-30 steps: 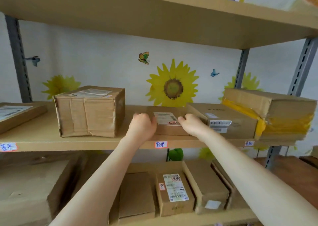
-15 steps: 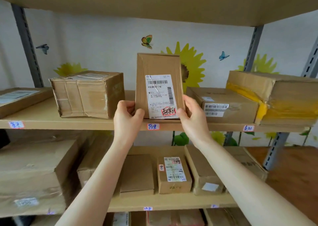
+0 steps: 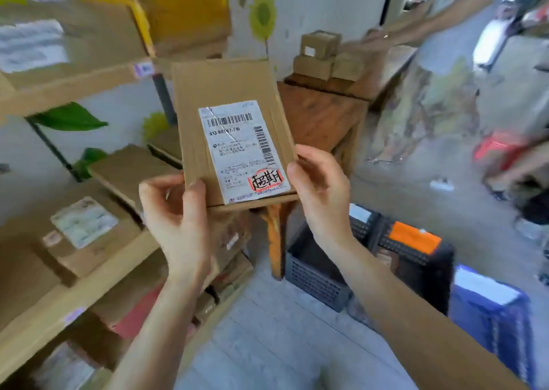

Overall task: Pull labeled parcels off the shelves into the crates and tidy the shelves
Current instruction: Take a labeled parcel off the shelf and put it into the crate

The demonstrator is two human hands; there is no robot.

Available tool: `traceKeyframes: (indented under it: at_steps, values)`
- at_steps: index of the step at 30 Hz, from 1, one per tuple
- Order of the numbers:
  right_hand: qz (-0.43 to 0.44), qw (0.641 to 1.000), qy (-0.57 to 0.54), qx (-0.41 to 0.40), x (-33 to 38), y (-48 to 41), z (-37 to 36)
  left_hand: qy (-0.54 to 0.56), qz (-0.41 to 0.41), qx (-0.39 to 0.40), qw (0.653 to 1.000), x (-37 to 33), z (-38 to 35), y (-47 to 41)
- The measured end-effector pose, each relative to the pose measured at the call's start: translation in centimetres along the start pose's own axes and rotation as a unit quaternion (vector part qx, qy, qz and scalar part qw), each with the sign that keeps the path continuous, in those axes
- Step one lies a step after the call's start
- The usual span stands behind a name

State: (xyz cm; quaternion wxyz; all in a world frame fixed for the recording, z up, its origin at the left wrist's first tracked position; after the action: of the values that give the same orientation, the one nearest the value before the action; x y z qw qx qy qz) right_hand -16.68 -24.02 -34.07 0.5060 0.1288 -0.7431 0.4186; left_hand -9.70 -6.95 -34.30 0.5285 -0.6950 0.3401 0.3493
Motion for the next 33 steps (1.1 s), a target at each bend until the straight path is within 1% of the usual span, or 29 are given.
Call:
traceKeyframes:
  at_steps: [3, 6, 9, 11, 13, 15, 17, 18, 20, 23, 24, 25, 27, 29, 31, 33]
  values:
    - [-0.065, 0.991, 0.071, -0.089, -3.7, 0.3, 10.1, 0.016, 0.073, 0.104, 0.992, 3.7, -8.5, 5.8]
    - [-0.126, 0.972, 0.103, -0.168, -7.8, 0.2, 20.0, 0.002, 0.12, 0.212, 0.97, 7.5, -17.4, 12.1]
    - [-0.174, 0.947, 0.148, -0.226, -12.8, -0.5, 29.6, -0.041, 0.198, 0.312, 0.928, 13.2, -26.5, 19.1]
    - [-0.215, 0.93, 0.165, -0.249, -17.9, -0.9, 35.9, -0.062, 0.278, 0.356, 0.89, 18.5, -32.0, 24.1]
    - [-0.273, 0.909, 0.189, -0.253, -24.1, -0.7, 41.8, -0.085, 0.392, 0.357, 0.844, 24.4, -36.6, 29.6]
    - [-0.336, 0.884, 0.205, -0.253, -31.2, 0.3, 47.1, -0.116, 0.516, 0.31, 0.79, 30.9, -39.9, 35.3]
    - [-0.394, 0.858, 0.194, -0.265, -38.7, 2.0, 51.6, -0.132, 0.617, 0.255, 0.732, 37.3, -42.6, 40.9]
    - [-0.422, 0.845, 0.191, -0.266, -42.5, 3.1, 53.5, -0.144, 0.648, 0.231, 0.711, 40.6, -43.5, 43.6]
    - [-0.473, 0.817, 0.185, -0.272, -50.0, 5.3, 56.1, -0.188, 0.678, 0.209, 0.679, 47.0, -45.0, 48.3]
    - [-0.515, 0.784, 0.2, -0.283, -61.7, 9.0, 59.5, -0.206, 0.735, 0.196, 0.615, 57.4, -46.5, 54.9]
    - [-0.526, 0.774, 0.206, -0.285, -65.6, 10.1, 60.5, -0.211, 0.748, 0.186, 0.602, 61.0, -46.7, 56.9]
    - [-0.535, 0.768, 0.207, -0.286, -69.4, 11.2, 61.5, -0.215, 0.749, 0.181, 0.6, 64.4, -46.8, 58.7]
    - [-0.546, 0.759, 0.202, -0.291, -76.6, 13.1, 63.1, -0.228, 0.736, 0.174, 0.614, 71.0, -47.3, 61.4]
    - [-0.548, 0.754, 0.199, -0.303, -83.0, 14.4, 64.2, -0.245, 0.725, 0.145, 0.627, 76.4, -48.0, 63.7]
    - [-0.539, 0.756, 0.199, -0.314, -87.9, 14.9, 64.6, -0.25, 0.717, 0.114, 0.64, 80.5, -49.1, 65.1]
    - [-0.53, 0.759, 0.187, -0.328, -91.7, 15.0, 64.8, -0.216, 0.718, 0.106, 0.653, 83.3, -50.6, 65.7]
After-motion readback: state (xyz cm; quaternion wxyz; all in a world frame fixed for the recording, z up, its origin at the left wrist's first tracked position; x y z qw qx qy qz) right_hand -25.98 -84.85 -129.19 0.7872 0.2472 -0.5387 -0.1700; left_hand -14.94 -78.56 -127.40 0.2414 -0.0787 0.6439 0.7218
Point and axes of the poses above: each hand's wrist, its own y-axis away from the middle knuckle, its own z-axis out of the back of the hand, x = y × z, the point moved 4 cm from there along -y, towards the middle knuckle, and after that the axes turned 3 degrees about -x, right-handed, at the moved point
